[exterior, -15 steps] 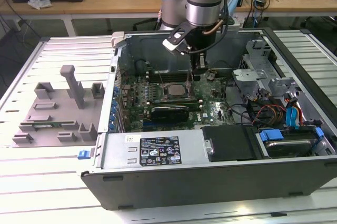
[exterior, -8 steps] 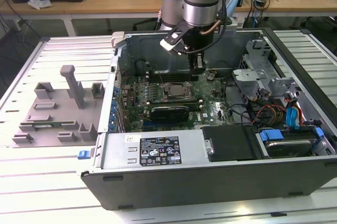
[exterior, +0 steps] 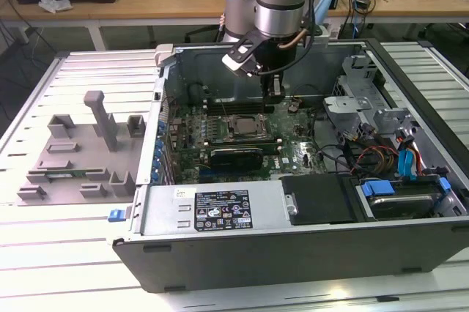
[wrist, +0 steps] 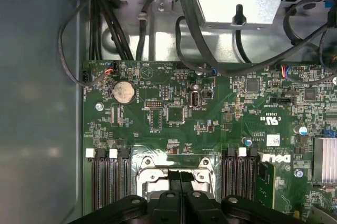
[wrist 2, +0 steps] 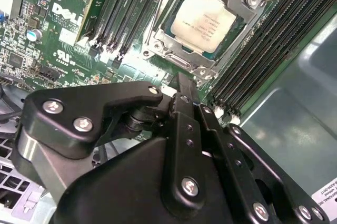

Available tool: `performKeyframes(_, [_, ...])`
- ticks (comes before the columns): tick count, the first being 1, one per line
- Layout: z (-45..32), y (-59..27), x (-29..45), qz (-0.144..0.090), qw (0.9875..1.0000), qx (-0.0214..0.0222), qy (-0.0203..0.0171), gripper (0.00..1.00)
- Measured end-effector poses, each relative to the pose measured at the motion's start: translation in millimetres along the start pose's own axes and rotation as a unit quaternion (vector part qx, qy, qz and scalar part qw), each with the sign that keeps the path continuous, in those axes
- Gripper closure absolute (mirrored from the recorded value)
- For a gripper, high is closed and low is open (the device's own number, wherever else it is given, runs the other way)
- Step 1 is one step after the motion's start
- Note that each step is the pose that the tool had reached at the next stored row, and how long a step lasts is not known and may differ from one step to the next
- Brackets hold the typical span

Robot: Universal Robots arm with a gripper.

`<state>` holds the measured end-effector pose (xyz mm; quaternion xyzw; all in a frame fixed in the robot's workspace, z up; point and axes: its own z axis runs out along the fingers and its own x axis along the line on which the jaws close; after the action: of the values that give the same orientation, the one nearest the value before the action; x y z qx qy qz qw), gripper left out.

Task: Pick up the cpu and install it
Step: 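Close the cpu cover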

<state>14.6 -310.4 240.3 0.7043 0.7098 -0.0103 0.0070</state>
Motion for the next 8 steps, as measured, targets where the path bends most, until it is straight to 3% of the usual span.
performKeyframes(4, [0.6,-2.2,0.1,0.000,1.0000,-0.0001,0.0003,0.89])
performKeyframes(8, [1.8,-13.5,0.2,0.000,1.0000,0.0000,0.0001,0.89])
